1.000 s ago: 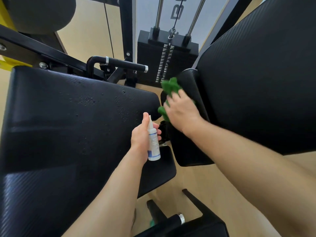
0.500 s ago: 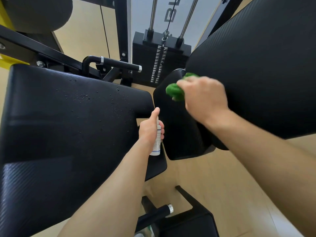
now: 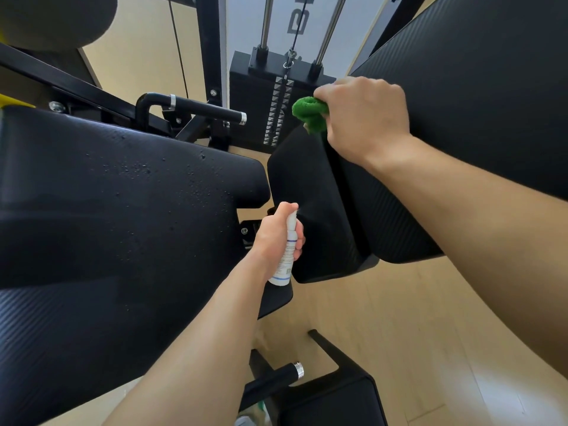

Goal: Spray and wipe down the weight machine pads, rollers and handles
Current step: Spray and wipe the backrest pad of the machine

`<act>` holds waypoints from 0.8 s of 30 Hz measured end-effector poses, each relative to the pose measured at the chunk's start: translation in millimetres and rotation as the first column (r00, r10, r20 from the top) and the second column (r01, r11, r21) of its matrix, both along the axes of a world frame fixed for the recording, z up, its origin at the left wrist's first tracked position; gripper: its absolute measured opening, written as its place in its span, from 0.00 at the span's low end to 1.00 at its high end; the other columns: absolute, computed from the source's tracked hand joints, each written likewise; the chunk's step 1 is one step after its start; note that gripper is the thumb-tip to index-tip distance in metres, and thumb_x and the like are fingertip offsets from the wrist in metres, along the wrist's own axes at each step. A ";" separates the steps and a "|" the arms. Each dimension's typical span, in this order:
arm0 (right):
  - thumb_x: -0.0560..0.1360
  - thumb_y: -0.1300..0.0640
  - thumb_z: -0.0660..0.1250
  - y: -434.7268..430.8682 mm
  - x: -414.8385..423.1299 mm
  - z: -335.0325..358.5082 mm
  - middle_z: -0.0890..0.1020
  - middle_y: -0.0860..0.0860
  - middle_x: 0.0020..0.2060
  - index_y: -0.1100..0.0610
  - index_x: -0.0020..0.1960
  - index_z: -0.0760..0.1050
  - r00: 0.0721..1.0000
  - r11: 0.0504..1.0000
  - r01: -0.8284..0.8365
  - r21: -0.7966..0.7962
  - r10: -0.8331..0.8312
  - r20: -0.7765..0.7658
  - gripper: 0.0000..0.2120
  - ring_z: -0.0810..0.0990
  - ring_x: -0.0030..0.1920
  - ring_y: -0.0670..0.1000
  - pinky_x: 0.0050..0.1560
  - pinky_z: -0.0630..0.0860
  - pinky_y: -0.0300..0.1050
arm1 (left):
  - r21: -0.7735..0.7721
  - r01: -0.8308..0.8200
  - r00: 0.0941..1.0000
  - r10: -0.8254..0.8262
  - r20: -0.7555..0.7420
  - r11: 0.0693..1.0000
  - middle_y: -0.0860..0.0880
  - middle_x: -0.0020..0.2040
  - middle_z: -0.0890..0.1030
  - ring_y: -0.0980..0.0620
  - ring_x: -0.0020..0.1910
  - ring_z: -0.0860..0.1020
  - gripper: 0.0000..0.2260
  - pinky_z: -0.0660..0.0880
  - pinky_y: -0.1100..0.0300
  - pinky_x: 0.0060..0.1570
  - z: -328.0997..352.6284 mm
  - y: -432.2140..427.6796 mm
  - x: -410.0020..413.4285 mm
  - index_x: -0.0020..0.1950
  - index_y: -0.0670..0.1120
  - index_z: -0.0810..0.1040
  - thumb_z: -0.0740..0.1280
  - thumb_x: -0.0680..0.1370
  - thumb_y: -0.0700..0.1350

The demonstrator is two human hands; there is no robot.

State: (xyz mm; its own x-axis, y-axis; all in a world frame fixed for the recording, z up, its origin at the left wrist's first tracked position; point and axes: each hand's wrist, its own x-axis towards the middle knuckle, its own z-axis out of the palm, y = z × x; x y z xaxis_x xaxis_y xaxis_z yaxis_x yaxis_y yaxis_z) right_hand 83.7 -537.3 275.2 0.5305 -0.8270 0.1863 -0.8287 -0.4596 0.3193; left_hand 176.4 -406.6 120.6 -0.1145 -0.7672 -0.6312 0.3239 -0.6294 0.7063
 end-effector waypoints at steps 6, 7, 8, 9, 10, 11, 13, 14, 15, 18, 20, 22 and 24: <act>0.78 0.52 0.64 -7.5 17.2 -36.0 0.82 0.50 0.52 0.48 0.57 0.79 0.997 0.990 -0.049 0.135 0.057 -0.054 0.10 0.81 0.53 0.60 0.43 0.68 0.49 | 0.000 -0.066 0.993 0.066 0.097 0.998 0.46 0.28 0.74 0.50 0.25 0.71 0.29 0.73 0.56 0.34 -7.7 15.2 5.2 0.27 0.45 0.72 0.60 0.84 0.58; 0.78 0.52 0.62 -2.1 19.2 -50.8 0.82 0.50 0.53 0.48 0.57 0.79 0.990 0.980 -0.055 0.193 0.079 -0.115 0.10 0.79 0.55 0.59 0.46 0.69 0.50 | 0.003 -0.098 0.989 0.097 0.110 0.995 0.47 0.27 0.74 0.50 0.25 0.71 0.29 0.73 0.56 0.34 -9.0 17.4 7.3 0.27 0.45 0.72 0.60 0.84 0.60; 0.79 0.52 0.59 7.3 20.1 -68.3 0.82 0.50 0.55 0.48 0.57 0.79 0.974 0.968 -0.061 0.242 0.110 -0.198 0.12 0.78 0.58 0.59 0.52 0.70 0.52 | 0.006 -0.136 0.983 0.135 0.127 0.991 0.47 0.27 0.74 0.50 0.25 0.71 0.29 0.73 0.56 0.33 -9.3 19.7 10.5 0.27 0.45 0.73 0.60 0.84 0.60; 0.80 0.53 0.55 21.5 19.0 -85.7 0.82 0.50 0.56 0.49 0.57 0.80 0.944 0.956 -0.071 0.284 0.156 -0.292 0.15 0.76 0.61 0.59 0.59 0.69 0.54 | 0.007 -0.177 0.973 0.174 0.150 0.984 0.47 0.26 0.74 0.50 0.25 0.71 0.29 0.72 0.56 0.33 -9.1 21.3 14.2 0.27 0.44 0.73 0.61 0.83 0.60; 0.80 0.54 0.52 40.2 13.8 -102.2 0.82 0.51 0.57 0.50 0.58 0.80 0.900 0.942 -0.079 0.325 0.208 -0.383 0.18 0.74 0.63 0.59 0.65 0.66 0.56 | 0.009 -0.215 0.963 0.211 0.166 0.977 0.47 0.26 0.74 0.50 0.24 0.71 0.28 0.72 0.57 0.32 -8.9 22.9 18.1 0.27 0.44 0.73 0.62 0.83 0.60; 0.81 0.54 0.52 61.5 4.8 -116.3 0.81 0.52 0.58 0.51 0.60 0.80 0.861 0.924 -0.094 0.371 0.262 -0.436 0.18 0.74 0.63 0.59 0.68 0.63 0.58 | 0.011 -0.247 0.956 0.242 0.169 0.969 0.47 0.26 0.74 0.50 0.24 0.71 0.28 0.72 0.58 0.31 -9.0 23.7 21.9 0.28 0.44 0.73 0.62 0.83 0.59; 0.82 0.54 0.55 110.0 -16.2 -134.6 0.79 0.55 0.64 0.54 0.64 0.78 0.791 0.866 -0.114 0.487 0.376 -0.483 0.17 0.73 0.66 0.60 0.73 0.60 0.61 | 0.028 -0.282 0.948 0.275 0.158 0.959 0.47 0.26 0.74 0.50 0.24 0.71 0.28 0.71 0.58 0.30 -8.0 26.2 29.6 0.27 0.44 0.73 0.63 0.83 0.59; 0.83 0.53 0.56 132.0 -27.7 -140.4 0.77 0.57 0.67 0.55 0.67 0.77 0.751 0.835 -0.117 0.538 0.429 -0.502 0.18 0.71 0.69 0.61 0.75 0.57 0.63 | 0.041 -0.290 0.948 0.281 0.151 0.956 0.47 0.26 0.74 0.51 0.24 0.71 0.28 0.72 0.58 0.30 -6.8 27.2 32.4 0.27 0.44 0.73 0.62 0.83 0.59; 0.83 0.53 0.57 147.5 -37.2 -141.5 0.75 0.58 0.70 0.55 0.69 0.76 0.711 0.809 -0.114 0.577 0.472 -0.522 0.18 0.69 0.72 0.62 0.76 0.56 0.64 | 0.055 -0.294 0.948 0.283 0.147 0.954 0.47 0.26 0.74 0.51 0.24 0.71 0.28 0.72 0.58 0.31 -5.6 27.7 34.2 0.28 0.45 0.73 0.62 0.83 0.60; 0.81 0.54 0.57 136.4 -44.8 -121.0 0.81 0.54 0.62 0.54 0.61 0.80 0.665 0.772 -0.186 0.607 0.554 -0.501 0.16 0.74 0.66 0.59 0.72 0.61 0.60 | 0.094 -0.313 0.944 0.299 0.139 0.945 0.47 0.27 0.74 0.51 0.24 0.72 0.28 0.72 0.58 0.31 -0.9 27.3 36.2 0.28 0.45 0.73 0.63 0.82 0.61; 0.79 0.54 0.56 90.4 -34.1 -102.5 0.82 0.52 0.58 0.52 0.57 0.82 0.758 0.858 -0.231 0.460 0.455 -0.468 0.16 0.75 0.62 0.58 0.68 0.65 0.57 | 0.095 -0.323 0.942 0.310 0.131 0.942 0.47 0.27 0.74 0.51 0.24 0.71 0.27 0.72 0.58 0.31 0.9 24.4 35.4 0.28 0.45 0.73 0.63 0.82 0.61; 0.81 0.51 0.55 40.7 -20.0 -85.1 0.75 0.55 0.70 0.49 0.61 0.81 0.821 0.939 -0.171 0.299 0.304 -0.483 0.17 0.69 0.71 0.60 0.70 0.63 0.57 | 0.078 -0.312 0.944 0.299 0.141 0.947 0.48 0.27 0.74 0.51 0.24 0.71 0.27 0.73 0.58 0.31 1.3 24.2 33.2 0.29 0.44 0.74 0.63 0.82 0.60; 0.84 0.48 0.53 21.1 -7.7 -87.8 0.65 0.56 0.77 0.47 0.68 0.76 0.803 0.963 -0.084 0.256 0.218 -0.555 0.18 0.60 0.77 0.62 0.74 0.58 0.58 | 0.059 -0.305 0.943 0.293 0.155 0.950 0.48 0.26 0.74 0.52 0.24 0.72 0.27 0.73 0.58 0.31 0.4 25.2 31.9 0.29 0.44 0.74 0.63 0.82 0.60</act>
State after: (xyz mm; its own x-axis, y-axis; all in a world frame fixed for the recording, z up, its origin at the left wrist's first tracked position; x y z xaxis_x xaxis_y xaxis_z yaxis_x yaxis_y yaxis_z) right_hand 76.0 -516.3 187.5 0.6057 -0.7106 -0.3581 -0.4386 -0.6736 0.5949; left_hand 208.2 -381.4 121.1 0.2086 -0.6978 -0.6853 0.4055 -0.5759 0.7098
